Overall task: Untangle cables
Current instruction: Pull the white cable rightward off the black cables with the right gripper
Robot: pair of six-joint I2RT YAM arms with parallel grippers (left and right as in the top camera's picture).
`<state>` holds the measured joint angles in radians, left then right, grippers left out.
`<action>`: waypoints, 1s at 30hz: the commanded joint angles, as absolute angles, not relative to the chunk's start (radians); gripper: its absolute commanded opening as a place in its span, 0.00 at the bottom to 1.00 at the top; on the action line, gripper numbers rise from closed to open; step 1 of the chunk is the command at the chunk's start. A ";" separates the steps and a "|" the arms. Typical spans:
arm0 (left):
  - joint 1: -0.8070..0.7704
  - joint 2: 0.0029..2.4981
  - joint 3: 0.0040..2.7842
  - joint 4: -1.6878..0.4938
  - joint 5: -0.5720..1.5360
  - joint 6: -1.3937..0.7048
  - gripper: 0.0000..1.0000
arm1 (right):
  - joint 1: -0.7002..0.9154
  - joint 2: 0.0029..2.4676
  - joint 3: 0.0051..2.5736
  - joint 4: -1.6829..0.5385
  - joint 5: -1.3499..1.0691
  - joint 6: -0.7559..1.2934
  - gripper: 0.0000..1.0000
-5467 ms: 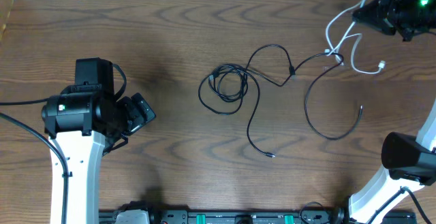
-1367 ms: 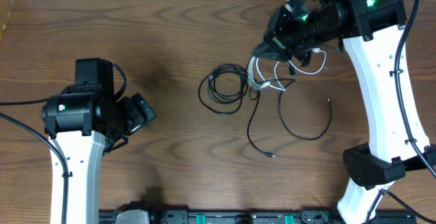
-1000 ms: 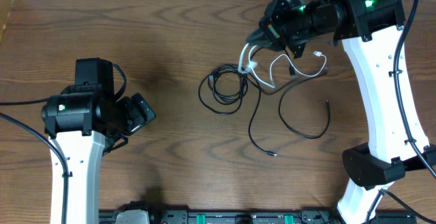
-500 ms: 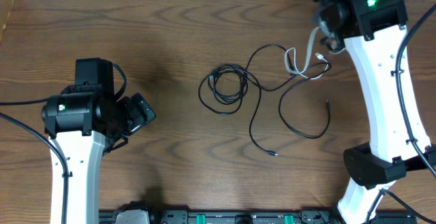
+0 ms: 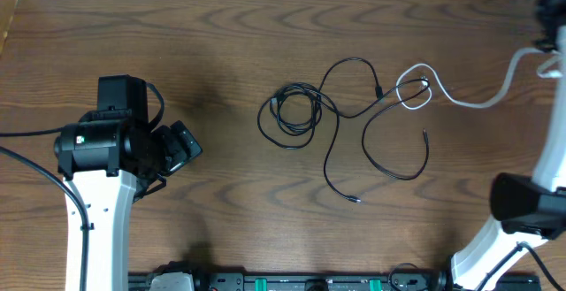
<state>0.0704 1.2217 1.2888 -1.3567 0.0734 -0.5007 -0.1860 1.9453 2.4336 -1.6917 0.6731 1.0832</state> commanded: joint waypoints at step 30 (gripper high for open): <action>0.074 1.222 1.288 -1.359 0.071 -0.509 0.99 | -0.474 1.917 1.613 -1.211 -0.149 0.637 0.70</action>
